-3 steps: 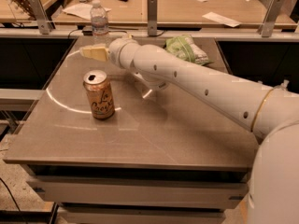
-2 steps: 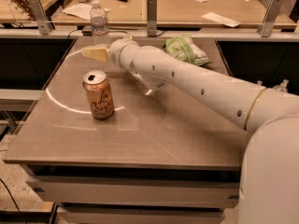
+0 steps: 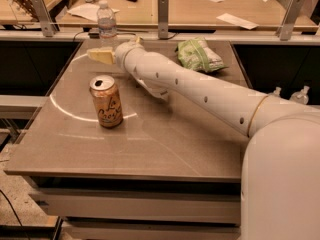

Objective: Move water bottle near green jalapeno chip bag

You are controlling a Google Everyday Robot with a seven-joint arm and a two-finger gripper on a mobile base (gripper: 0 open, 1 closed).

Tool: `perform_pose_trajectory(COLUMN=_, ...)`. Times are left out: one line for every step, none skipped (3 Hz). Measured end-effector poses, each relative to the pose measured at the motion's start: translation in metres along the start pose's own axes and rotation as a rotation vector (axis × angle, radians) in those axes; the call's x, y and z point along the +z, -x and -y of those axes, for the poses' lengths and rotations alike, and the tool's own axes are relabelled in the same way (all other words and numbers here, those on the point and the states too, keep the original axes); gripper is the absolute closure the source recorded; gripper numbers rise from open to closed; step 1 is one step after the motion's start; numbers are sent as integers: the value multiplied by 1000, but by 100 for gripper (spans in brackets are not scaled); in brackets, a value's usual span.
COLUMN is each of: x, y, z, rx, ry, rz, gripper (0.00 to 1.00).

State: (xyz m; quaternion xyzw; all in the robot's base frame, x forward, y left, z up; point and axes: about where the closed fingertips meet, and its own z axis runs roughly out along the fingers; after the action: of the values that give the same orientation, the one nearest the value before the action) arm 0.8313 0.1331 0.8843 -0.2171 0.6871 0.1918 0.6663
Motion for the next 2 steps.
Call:
perform_pose_trajectory(x=14, y=5, z=4, rx=-2, ry=-15, rz=21, gripper=0)
perform_pose_trajectory(x=26, y=4, z=3, rx=23, ry=-5, rz=14, gripper=0)
